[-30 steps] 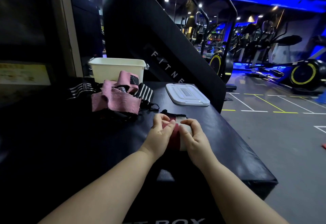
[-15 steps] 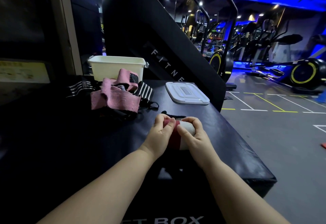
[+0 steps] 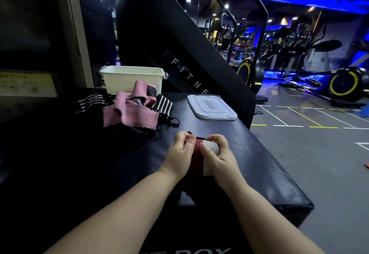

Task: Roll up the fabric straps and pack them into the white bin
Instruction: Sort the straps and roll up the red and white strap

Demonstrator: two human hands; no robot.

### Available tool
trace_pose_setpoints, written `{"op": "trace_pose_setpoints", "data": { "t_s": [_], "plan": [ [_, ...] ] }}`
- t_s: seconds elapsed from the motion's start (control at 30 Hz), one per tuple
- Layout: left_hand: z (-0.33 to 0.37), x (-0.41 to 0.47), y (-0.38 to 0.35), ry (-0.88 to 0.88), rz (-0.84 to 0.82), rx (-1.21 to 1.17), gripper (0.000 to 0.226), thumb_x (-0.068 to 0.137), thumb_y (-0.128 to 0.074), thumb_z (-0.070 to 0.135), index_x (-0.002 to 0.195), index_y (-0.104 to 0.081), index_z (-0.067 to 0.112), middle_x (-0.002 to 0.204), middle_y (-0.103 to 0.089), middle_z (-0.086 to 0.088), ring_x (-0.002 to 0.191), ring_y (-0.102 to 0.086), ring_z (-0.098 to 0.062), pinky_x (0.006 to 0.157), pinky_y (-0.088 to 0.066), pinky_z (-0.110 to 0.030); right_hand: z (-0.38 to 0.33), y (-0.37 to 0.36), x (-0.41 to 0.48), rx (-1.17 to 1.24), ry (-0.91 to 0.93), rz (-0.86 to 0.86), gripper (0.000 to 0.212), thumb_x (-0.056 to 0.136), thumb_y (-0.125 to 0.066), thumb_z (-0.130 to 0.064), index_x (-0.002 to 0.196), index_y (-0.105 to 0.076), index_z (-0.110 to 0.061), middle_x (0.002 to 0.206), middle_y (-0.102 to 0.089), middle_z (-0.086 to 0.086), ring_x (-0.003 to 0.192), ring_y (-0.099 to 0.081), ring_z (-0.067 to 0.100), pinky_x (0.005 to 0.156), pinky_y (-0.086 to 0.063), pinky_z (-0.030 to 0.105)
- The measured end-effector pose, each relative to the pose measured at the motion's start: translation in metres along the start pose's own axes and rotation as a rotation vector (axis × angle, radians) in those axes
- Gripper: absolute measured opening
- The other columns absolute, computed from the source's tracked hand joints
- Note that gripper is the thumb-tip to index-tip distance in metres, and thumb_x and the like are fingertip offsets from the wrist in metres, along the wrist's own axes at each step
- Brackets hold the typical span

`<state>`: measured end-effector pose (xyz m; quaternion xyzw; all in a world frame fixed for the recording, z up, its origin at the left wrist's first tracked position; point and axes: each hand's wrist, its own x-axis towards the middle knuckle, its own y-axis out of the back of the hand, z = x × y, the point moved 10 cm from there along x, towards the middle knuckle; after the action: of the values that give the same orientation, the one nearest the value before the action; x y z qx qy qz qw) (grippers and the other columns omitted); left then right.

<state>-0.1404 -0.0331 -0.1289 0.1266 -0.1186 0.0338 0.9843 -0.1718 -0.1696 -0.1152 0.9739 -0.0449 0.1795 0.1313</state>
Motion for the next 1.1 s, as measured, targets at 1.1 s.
{"op": "trace_pose_setpoints", "data": {
  "t_s": [1.1],
  "plan": [
    [0.003, -0.001, 0.002, 0.035, 0.011, -0.021, 0.035, 0.101, -0.042, 0.040, 0.117, -0.062, 0.015, 0.113, -0.065, -0.007, 0.107, -0.058, -0.022, 0.098, -0.043, -0.033, 0.003, 0.005, 0.000, -0.109, 0.029, 0.068, 0.026, 0.071, -0.062, -0.058, 0.091, -0.054, -0.044, 0.093, -0.065, -0.014, 0.091, -0.061, 0.004, 0.084, -0.050, 0.030]
  ]
}}
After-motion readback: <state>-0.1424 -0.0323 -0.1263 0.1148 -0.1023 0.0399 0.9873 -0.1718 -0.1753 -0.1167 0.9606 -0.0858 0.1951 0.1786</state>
